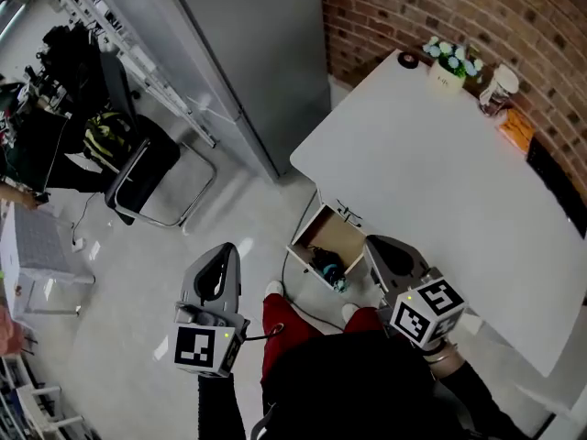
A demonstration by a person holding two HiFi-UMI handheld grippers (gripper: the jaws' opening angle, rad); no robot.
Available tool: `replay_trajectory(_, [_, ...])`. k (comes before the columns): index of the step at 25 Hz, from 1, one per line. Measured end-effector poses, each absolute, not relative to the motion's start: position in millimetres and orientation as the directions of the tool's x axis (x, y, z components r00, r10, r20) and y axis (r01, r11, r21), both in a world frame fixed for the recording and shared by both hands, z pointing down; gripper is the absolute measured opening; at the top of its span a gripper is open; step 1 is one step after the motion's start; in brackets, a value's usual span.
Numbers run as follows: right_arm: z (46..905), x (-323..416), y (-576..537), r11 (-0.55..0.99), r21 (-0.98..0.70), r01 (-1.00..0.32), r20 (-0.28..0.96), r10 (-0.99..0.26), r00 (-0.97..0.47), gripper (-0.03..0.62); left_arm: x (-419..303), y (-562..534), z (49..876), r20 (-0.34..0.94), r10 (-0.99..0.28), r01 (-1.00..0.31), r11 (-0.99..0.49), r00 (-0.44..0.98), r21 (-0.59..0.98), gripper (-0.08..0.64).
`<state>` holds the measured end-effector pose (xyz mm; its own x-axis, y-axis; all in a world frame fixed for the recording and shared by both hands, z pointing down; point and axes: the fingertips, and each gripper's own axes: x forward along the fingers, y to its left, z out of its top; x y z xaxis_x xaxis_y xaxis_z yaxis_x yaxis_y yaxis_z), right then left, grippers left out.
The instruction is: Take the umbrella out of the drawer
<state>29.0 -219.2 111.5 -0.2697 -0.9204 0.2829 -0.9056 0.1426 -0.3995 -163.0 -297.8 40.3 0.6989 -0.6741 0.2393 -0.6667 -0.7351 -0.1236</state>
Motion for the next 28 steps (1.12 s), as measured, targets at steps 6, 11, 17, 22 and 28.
replay_trajectory(6, [109.2,-0.8,-247.9,-0.021,-0.415,-0.91,0.246,-0.965,-0.09,-0.002,-149.8,-342.0,55.2,0.286,-0.421,-0.386,-0.906,0.861,-0.171,0.005])
replay_trajectory(11, [110.8,-42.5,-255.1,-0.225,-0.425,-0.877,0.296,-0.95,0.1,-0.002,-162.5,-371.1,64.4,0.306,-0.197,-0.17,-0.979,0.931,-0.115,0.005])
replay_trajectory(17, [132.5,-81.8,-233.8,-0.466,-0.409,-0.785,0.394,-0.866,0.309,-0.003,-161.9,-380.2,92.0,0.369,0.096,0.148,-0.982,0.925,-0.116,0.043])
replay_trajectory(22, [151.5,-99.7,-193.3,-0.63,-0.384,-0.675,0.486,-0.759,0.432,-0.003,-149.3,-370.1,137.2,0.465,0.306,0.371,-0.927,0.831,-0.051,0.066])
replay_trajectory(28, [182.1,-98.5,-143.0,-0.755,-0.351,-0.554,0.556,-0.644,0.526,-0.003,-119.0,-337.4,199.3,0.567,0.455,0.564,-0.826,0.687,-0.021,0.095])
